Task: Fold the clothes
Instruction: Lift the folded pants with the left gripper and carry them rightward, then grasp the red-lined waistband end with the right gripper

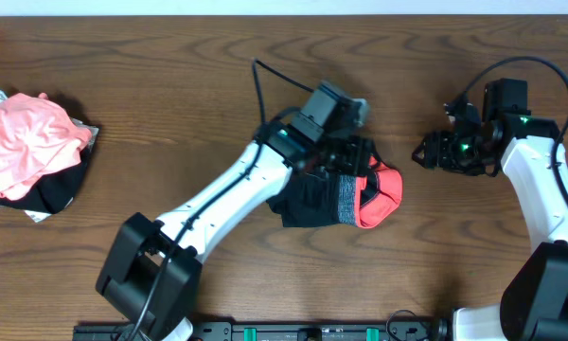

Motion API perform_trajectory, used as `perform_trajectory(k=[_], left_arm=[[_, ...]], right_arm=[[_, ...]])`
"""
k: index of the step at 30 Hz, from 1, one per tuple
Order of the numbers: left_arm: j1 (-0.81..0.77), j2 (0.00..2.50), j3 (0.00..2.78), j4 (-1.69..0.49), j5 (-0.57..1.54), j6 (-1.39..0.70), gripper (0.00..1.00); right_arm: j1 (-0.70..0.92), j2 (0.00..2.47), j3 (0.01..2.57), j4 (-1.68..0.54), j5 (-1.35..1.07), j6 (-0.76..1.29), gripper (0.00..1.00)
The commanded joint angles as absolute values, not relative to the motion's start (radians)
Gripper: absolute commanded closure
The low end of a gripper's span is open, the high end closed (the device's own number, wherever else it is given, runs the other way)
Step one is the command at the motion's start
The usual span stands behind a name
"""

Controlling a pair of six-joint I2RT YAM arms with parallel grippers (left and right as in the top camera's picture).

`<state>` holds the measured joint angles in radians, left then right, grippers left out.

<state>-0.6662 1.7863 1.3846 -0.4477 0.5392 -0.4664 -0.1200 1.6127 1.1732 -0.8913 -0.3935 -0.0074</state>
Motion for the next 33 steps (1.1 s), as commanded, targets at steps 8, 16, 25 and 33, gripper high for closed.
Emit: perform_trajectory(k=[8,16,25,33], left_arm=[[-0.42,1.76,1.403,-0.717,0.267,-0.441,0.43],[-0.38,1.761,1.393,-0.755,0.233,-0.433,0.43],[-0.38,1.762,1.364,-0.755,0.222,-0.434,0.42],[-0.38,1.762,1.357,-0.754,0.222,-0.434,0.41]], right_arm=[[0.099,1.608,1.182,-0.89,-0.506,-0.14,0.42],[0.204,1.628,1.169,-0.89,-0.367,-0.018,0.42],[0.259,1.725,1.094,-0.849,-0.419,0.056,0.5],[0.291,1.761,1.069,-0.806,-0.476,0.056,0.73]])
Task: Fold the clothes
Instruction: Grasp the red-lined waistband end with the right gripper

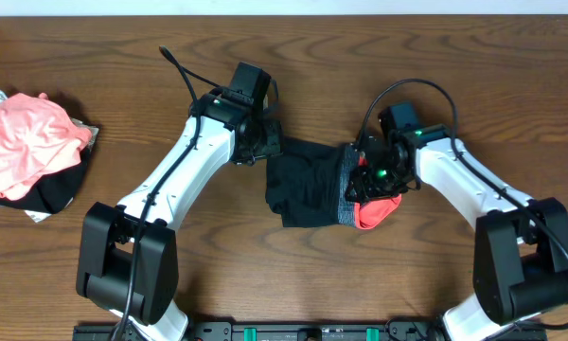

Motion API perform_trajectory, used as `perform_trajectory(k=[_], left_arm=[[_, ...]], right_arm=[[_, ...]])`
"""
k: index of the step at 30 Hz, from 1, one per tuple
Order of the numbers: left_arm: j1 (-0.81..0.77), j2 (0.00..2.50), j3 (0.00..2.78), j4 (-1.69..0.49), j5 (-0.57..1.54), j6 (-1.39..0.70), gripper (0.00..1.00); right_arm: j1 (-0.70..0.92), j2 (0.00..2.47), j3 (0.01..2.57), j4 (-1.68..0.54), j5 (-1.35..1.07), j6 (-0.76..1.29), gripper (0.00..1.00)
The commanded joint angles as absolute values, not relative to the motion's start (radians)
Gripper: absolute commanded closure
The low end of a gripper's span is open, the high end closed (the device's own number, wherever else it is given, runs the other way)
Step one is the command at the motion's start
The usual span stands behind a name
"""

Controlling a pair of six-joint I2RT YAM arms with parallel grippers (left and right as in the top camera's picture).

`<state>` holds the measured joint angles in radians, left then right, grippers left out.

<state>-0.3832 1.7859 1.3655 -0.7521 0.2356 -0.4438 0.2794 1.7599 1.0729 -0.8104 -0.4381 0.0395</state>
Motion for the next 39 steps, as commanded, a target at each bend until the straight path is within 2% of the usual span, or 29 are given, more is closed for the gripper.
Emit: perform_trajectory(k=[1,3,4,11,18,20,26,34,39], left_arm=[[-0.38,1.762,1.357,-0.754,0.222,-0.434,0.41],[-0.38,1.762,1.357,-0.754,0.222,-0.434,0.41],[-0.38,1.762,1.357,-0.754,0.222,-0.434,0.41],[-0.38,1.762,1.357,-0.754,0.222,-0.434,0.41],[-0.38,1.762,1.357,-0.754,0.221,-0.433,0.4],[-0.38,1.762,1.357,-0.754,0.215,-0.429,0.37],[-0.38,1.763,1.357,-0.755,0.215,-0.43,0.36],[-0.382,1.763,1.357,-0.737,0.329,-0.43,0.36],[-0.411,1.764,1.357,-0.673,0.329,-0.43,0.34]], right_arm=[[0.291,1.761,1.069,-0.804,-0.476,0.06,0.82],[0.286,1.76,1.07,-0.798,-0.48,0.064,0.96],[0.281,1.76,1.074,-0.799,-0.481,0.064,0.99],[0.208,1.703,1.183,-0.888,-0.649,-0.039,0.99],[0.085,1.631,1.226,-0.993,-0.569,-0.038,0.99],[0.065,1.632,1.224,-1.031,-0.517,-0.038,0.98],[0.064,1.634,1.192,-1.116,-0.361,-0.023,0.95],[0.065,1.634,1.163,-1.108,-0.355,-0.023,0.94],[0.065,1.634,1.163,-1.107,-0.355,-0.023,0.94]])
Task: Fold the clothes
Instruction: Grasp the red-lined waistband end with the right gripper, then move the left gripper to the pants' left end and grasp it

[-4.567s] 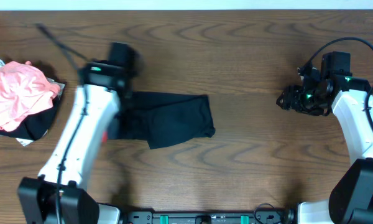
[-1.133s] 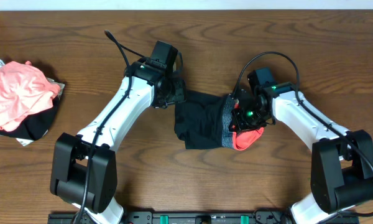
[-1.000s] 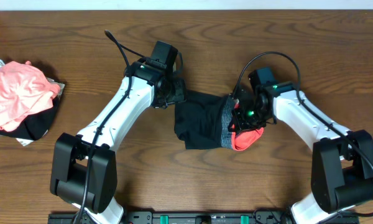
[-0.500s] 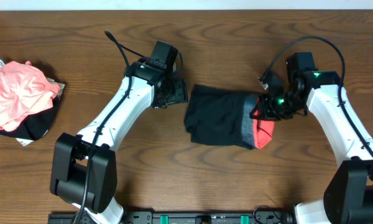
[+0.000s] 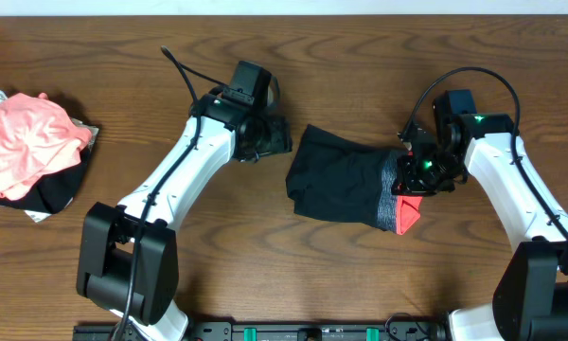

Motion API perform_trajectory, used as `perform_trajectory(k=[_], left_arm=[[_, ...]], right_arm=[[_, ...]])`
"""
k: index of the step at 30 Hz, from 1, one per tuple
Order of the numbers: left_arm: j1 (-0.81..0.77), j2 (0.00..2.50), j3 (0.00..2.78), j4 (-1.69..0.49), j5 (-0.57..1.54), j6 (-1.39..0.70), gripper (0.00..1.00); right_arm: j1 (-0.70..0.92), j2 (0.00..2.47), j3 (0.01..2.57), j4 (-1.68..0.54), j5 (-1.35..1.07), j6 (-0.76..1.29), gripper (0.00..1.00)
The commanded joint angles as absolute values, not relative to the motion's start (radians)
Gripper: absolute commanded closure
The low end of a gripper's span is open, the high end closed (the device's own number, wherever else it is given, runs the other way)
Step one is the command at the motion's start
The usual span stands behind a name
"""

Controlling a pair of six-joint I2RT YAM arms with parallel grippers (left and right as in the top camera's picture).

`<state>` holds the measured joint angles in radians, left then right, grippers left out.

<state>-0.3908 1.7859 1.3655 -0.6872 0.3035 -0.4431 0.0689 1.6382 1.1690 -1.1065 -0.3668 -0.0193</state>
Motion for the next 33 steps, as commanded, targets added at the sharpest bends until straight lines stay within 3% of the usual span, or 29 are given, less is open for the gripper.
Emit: perform_trajectory(k=[1,13,19,23,27,33], left_arm=[[-0.42,1.766,1.357,-0.663,0.329,-0.43,0.33],[-0.542,1.874,1.357,-0.521,0.329,-0.439,0.32],[-0.6,1.975,1.357,-0.653,0.344,-0.442,0.33],[-0.634,2.015,1.357,-0.762,0.461,-0.442,0.43],[-0.642,2.011,1.357,-0.824,0.494,-0.442,0.43],[-0.625,2.011,1.357,-0.86,0.477,-0.441,0.43]], right_arm=[[0.065,1.634,1.163,-1.107,-0.355,-0.023,0.94],[0.065,1.634,1.163,-1.105,-0.355,-0.023,0.95],[0.065,1.634,1.163,-1.101,-0.355,-0.023,0.95],[0.065,1.634,1.163,-1.091,-0.354,-0.023,0.95],[0.064,1.634,1.163,-1.063,-0.349,-0.012,0.95],[0.064,1.634,1.163,-1.024,-0.163,0.096,0.94]])
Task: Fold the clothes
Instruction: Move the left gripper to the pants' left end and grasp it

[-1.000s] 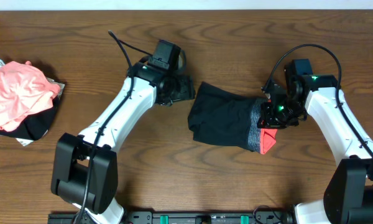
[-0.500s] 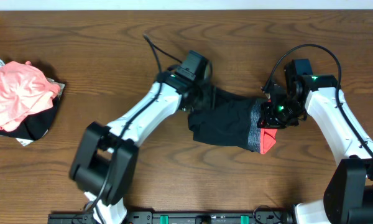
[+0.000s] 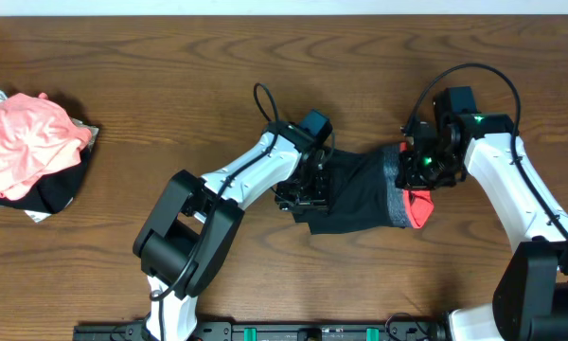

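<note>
A black garment (image 3: 355, 194) with a grey waistband (image 3: 395, 185) and a red part (image 3: 418, 210) lies at the table's middle in the overhead view. My left gripper (image 3: 305, 194) is down on the garment's left edge; its dark fingers blend with the cloth, so their state is hidden. My right gripper (image 3: 418, 170) is at the waistband end, shut on the cloth there.
At the far left a crumpled pink garment (image 3: 24, 142) lies on top of a black one (image 3: 52, 194). The wooden table (image 3: 170, 57) shows bare around the arms. Cables loop over both wrists.
My left gripper has moved from beyond the garment's upper left corner onto its left edge. The right gripper stays at the waistband. The cloth now hangs lower at its lower left.
First my left gripper was on the bunched garment while the right arm stood off to the right. Then the left was at the cloth's left and the right on the waistband. Then the garment lay further right, spread out. Now both grippers are at its ends.
</note>
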Motion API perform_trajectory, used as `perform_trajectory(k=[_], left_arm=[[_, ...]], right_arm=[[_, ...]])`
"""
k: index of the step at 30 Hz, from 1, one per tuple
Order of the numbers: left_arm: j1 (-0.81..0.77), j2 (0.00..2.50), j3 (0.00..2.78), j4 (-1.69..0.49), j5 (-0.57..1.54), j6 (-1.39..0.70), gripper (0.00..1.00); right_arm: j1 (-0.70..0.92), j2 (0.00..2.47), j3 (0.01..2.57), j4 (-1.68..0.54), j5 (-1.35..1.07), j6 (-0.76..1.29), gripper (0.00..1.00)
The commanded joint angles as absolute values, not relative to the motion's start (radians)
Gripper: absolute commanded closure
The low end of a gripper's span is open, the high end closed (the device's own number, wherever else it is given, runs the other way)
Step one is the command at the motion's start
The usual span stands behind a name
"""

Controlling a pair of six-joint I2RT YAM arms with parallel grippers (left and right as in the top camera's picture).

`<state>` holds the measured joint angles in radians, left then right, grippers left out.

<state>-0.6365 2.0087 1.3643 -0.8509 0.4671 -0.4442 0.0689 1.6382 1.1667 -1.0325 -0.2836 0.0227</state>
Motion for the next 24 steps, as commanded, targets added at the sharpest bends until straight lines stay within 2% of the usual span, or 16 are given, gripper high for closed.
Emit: perform_trajectory(k=[1,7,10,19,23,24], left_arm=[[-0.623,2.011,1.357,-0.86,0.476,-0.442,0.43],[-0.611,2.011,1.357,-0.862,0.444,-0.441,0.43],[-0.61,2.011,1.357,-0.862,0.439,-0.442,0.43],[-0.607,2.01,1.36,-0.841,0.427,-0.442,0.43],[-0.599,1.974,1.388,-0.743,0.426,-0.405,0.44],[-0.599,1.954,1.393,-0.699,0.426,-0.376,0.49]], right_arm=[[0.062,1.634,1.163,-1.024,-0.13,0.119,0.94],[0.008,1.634,1.163,-1.036,0.015,0.264,0.91],[-0.027,1.634,1.163,-1.04,0.015,0.265,0.87],[-0.026,1.634,1.163,-1.051,0.01,0.253,0.88],[-0.012,1.634,1.163,-1.051,0.01,0.253,0.89],[-0.009,1.634,1.163,-1.051,0.01,0.253,0.89]])
